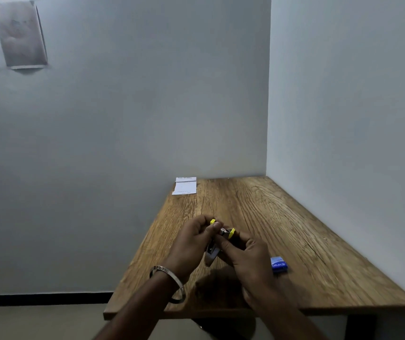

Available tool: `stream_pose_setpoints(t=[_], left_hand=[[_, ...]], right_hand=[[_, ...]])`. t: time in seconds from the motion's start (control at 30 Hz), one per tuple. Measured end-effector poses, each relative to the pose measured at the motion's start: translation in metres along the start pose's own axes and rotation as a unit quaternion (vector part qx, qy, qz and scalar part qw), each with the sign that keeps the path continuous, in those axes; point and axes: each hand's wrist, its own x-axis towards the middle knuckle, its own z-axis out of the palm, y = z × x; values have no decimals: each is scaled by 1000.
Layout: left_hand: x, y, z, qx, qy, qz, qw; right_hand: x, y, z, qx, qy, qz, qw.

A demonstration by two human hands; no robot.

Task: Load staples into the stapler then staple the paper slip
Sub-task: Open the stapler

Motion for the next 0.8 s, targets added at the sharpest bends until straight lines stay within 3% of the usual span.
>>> stream_pose_setpoints(t=[0.5,0.8], left_hand=[[-3,4,1,-84,-30,-22,996],[-1,7,2,-69,-29,-52,996]], right_hand=[[-6,-4,-1,-17,22,-63,998],[-6,-2,-1,-29,30,-69,997]])
